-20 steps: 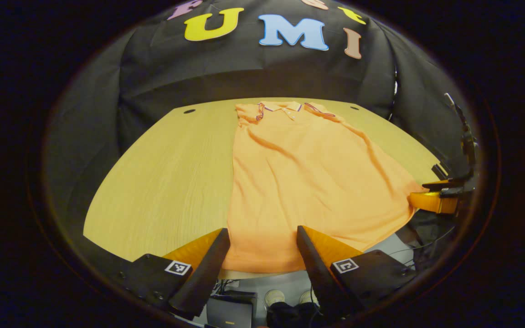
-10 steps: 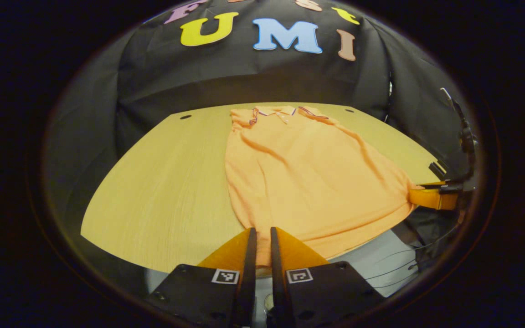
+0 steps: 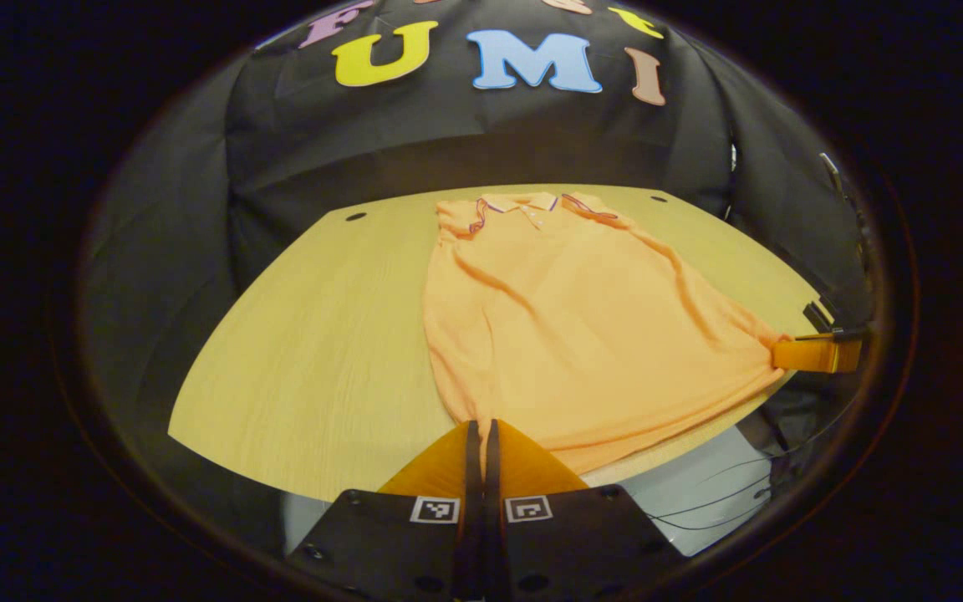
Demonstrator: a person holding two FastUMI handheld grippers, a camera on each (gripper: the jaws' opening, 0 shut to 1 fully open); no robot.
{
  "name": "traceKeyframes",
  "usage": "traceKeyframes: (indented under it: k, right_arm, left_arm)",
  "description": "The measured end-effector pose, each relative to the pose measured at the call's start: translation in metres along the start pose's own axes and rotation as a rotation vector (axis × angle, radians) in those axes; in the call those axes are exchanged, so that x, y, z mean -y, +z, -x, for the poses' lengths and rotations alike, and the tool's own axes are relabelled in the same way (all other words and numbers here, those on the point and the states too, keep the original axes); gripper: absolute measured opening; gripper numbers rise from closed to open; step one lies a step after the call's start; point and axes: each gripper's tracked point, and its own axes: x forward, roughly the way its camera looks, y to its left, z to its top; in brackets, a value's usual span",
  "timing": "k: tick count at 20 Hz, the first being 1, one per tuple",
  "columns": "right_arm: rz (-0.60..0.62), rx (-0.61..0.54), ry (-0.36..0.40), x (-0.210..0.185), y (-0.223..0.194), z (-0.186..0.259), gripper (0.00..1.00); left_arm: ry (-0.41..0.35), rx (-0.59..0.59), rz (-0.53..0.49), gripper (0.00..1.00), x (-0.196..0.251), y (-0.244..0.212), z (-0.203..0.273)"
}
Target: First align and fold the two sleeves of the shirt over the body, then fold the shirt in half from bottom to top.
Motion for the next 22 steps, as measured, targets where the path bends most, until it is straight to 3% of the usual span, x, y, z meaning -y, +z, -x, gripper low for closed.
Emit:
traceKeyframes:
  k: [11,22]
  right_arm:
    - [-0.001,0.196,0.028,-0.006,0.122,0.026,0.05]
    - [0.007,0.265,-0.041,-0.003,0.240,-0.014,0.05]
  left_arm:
    - [0.017,0.217,0.043,0.07,-0.003,0.133,0.020]
    - [-0.075,0.289,0.094,0.05,-0.018,0.267,-0.057]
